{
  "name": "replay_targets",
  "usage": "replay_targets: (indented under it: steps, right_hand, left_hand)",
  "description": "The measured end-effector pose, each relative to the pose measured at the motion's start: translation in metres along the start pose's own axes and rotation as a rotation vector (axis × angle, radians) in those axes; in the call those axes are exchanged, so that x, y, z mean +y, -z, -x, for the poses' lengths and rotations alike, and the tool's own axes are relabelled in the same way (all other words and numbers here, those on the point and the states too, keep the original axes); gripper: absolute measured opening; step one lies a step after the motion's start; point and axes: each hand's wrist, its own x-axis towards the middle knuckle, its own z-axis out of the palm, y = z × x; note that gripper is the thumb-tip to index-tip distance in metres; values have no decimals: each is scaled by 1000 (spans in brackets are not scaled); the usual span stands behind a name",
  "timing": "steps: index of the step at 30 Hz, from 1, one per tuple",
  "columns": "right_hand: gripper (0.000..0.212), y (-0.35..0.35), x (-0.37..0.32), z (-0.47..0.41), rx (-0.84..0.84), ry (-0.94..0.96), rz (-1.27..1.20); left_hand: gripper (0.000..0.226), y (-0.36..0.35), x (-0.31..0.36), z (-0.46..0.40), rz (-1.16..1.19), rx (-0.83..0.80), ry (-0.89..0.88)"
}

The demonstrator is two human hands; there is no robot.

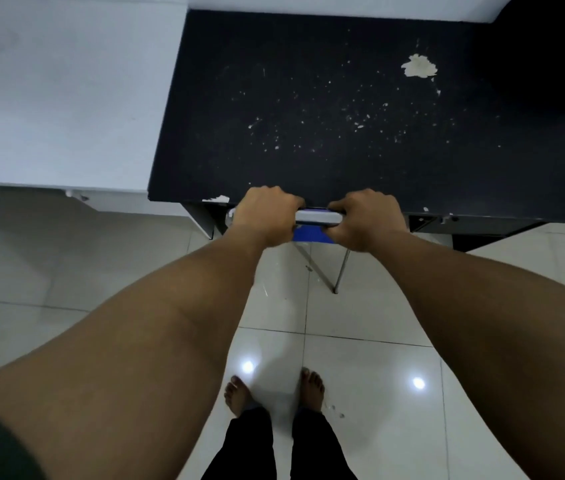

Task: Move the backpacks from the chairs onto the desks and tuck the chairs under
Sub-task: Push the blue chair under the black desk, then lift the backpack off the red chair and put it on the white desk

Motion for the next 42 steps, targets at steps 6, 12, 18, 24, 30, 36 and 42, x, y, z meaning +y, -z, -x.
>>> replay_targets:
  steps: [6,12,18,24,30,36,42]
  right_hand:
    - [21,17,-21,15,-92,-50,85]
    - [38,25,-49,53,-32,-48,64]
    - [62,-1,-76,105,-94,-65,63]
    - [26,-52,-105,164,-338,59,12]
    - [34,-143,-127,240,-712,137,-130]
    - [36,-192,-152,291,-905,93,-23]
    - [22,-192,-232,293,-702,78,-89]
  left_hand:
    - [48,5,12,11,16,-65,81]
    - [70,12,20,59,166,-99,254]
    - [49,20,34,124,444,-93,364]
    - [47,-13,61,224,609,-313,578]
    - [53,-98,94,368,760,-526,815]
    - [52,-138,91,479,858,-746,936]
    - [43,-134,33,536,924,-399,999]
